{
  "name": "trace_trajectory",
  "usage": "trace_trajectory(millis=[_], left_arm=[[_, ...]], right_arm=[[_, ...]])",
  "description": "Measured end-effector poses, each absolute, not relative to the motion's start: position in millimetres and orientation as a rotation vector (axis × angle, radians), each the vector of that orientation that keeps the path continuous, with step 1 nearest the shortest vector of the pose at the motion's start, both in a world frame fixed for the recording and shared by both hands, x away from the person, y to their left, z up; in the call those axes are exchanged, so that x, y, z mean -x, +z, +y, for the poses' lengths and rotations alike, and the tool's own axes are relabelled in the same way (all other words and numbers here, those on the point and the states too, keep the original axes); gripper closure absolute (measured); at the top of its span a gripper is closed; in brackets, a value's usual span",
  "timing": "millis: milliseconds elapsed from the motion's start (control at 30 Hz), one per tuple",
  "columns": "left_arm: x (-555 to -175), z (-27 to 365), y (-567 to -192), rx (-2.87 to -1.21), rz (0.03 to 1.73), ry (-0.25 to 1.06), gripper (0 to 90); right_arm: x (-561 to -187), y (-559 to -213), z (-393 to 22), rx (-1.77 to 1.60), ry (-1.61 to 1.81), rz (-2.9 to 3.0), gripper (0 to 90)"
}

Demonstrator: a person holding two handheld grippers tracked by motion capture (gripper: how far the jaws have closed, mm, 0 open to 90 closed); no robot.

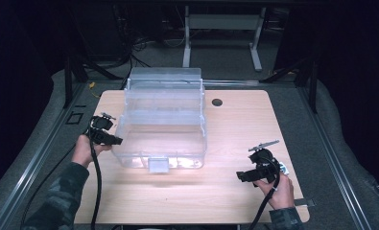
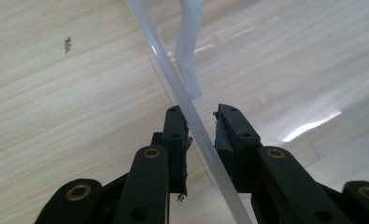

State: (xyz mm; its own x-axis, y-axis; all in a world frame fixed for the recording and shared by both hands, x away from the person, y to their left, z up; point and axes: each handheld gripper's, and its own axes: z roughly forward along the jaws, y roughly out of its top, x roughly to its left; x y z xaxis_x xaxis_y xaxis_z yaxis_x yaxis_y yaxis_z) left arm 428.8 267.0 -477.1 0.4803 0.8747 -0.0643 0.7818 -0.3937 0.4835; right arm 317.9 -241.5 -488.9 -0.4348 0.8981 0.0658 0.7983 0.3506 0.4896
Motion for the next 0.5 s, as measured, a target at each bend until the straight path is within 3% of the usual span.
trace_trajectory(millis=[500], left_arm=[[-427, 226, -477, -2.284, 1.341, 0.247, 72.3]], right_arm=[[-319, -484, -241, -1.516, 0.675, 2.389, 11.1]])
